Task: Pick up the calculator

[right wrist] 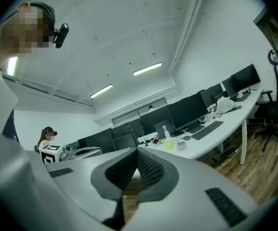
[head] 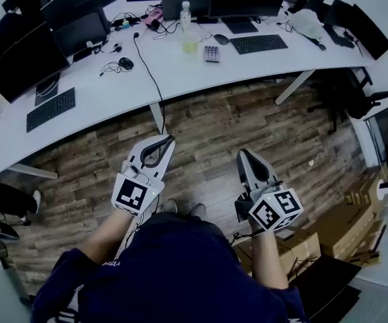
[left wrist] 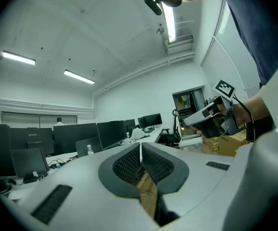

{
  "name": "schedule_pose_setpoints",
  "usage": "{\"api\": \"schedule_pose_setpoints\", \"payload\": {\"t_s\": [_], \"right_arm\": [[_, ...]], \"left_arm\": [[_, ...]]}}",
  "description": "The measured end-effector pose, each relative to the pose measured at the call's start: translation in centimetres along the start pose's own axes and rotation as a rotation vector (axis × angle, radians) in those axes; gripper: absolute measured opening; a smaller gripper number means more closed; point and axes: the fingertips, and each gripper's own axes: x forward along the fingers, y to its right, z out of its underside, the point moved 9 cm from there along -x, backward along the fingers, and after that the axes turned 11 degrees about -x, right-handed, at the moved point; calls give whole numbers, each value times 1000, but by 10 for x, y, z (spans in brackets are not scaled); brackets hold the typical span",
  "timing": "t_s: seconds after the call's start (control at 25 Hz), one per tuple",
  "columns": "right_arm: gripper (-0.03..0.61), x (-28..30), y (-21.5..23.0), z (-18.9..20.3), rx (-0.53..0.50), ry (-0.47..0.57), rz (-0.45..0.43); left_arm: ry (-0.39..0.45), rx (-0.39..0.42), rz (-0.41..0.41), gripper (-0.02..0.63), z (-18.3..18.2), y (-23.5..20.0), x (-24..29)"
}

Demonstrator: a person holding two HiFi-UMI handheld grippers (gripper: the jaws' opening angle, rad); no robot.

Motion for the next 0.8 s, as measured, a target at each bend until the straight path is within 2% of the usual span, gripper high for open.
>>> {"api": "schedule_pose_setpoints", "payload": {"t_s": [0.8], "right_arm": [[4, 5, 3, 2, 22, 5, -13]], "left_arm": [[11, 5, -13, 40, 2, 3, -1]]}}
